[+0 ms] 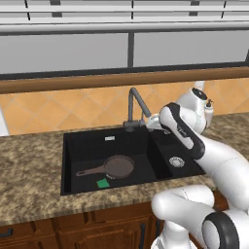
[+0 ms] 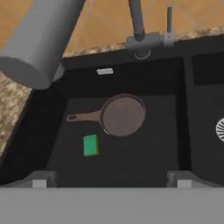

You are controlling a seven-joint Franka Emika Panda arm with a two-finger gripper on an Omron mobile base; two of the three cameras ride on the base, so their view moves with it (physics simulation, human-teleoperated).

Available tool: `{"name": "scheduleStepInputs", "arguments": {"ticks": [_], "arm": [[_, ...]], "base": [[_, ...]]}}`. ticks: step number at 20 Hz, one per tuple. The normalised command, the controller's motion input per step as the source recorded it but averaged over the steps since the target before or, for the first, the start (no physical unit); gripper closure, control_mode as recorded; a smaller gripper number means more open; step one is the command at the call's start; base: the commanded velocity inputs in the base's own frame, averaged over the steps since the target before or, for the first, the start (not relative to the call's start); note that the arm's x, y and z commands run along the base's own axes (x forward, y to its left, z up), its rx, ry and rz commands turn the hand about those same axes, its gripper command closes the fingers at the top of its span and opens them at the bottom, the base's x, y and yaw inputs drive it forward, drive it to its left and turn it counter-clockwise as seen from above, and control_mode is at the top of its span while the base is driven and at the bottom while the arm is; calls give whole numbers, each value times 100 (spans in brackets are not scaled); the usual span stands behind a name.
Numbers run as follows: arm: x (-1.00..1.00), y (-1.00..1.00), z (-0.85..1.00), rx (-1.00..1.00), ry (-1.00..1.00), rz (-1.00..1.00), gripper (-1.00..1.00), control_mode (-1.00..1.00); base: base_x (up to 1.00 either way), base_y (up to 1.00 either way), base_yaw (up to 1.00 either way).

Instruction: Pick the pan and sponge and place them into the sink. Then turn on the water.

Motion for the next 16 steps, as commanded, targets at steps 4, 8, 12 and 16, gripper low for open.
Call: {"name": "scheduleStepInputs", "arguments": {"ticks": [4,8,12,16], "arm": [[0,-79,0,18,1,0,-100,-100],[0,-64,0,17,0,0,-100,-100],[0,-40,0,15,0,0,-100,-100],[0,-5,0,2,0,0,-100,-100]], "base": [[0,0,0],[0,0,0],[0,0,0],[0,0,0]]}}
